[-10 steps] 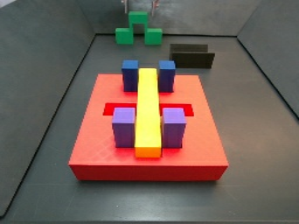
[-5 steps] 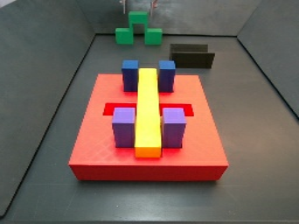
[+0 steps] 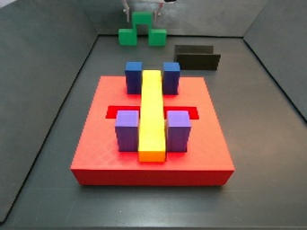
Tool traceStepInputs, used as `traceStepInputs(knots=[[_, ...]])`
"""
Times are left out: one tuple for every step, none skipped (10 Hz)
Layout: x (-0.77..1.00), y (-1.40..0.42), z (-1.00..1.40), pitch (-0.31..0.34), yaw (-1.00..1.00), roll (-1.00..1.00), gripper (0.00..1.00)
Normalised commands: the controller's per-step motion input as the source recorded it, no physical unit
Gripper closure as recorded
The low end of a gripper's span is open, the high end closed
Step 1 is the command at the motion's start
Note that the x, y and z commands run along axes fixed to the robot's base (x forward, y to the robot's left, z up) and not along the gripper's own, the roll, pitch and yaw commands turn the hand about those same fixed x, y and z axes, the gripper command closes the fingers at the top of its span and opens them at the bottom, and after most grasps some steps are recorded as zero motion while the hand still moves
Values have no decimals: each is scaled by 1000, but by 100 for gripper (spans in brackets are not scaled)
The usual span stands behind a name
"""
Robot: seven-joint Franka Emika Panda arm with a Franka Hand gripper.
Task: Pick up the green object. Move up. Move to above the board. Insert the green object.
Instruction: Pick up the green object.
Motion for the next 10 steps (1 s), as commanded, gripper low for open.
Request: traceStepInputs(knots=[[-11, 0, -20, 0, 0, 0, 0], [-29, 0, -80, 0, 0, 0, 0], [0, 0, 0, 0, 0, -9, 0], [0, 0, -100, 27, 0, -6, 0], [0, 0, -40, 6, 0, 0, 0], [0, 0, 0, 0, 0, 0, 100], [0, 0, 0, 0, 0, 0, 100], [0, 0, 0, 0, 0, 0, 100], [0, 0, 0, 0, 0, 0, 100], [0, 0, 0, 0, 0, 0, 100]])
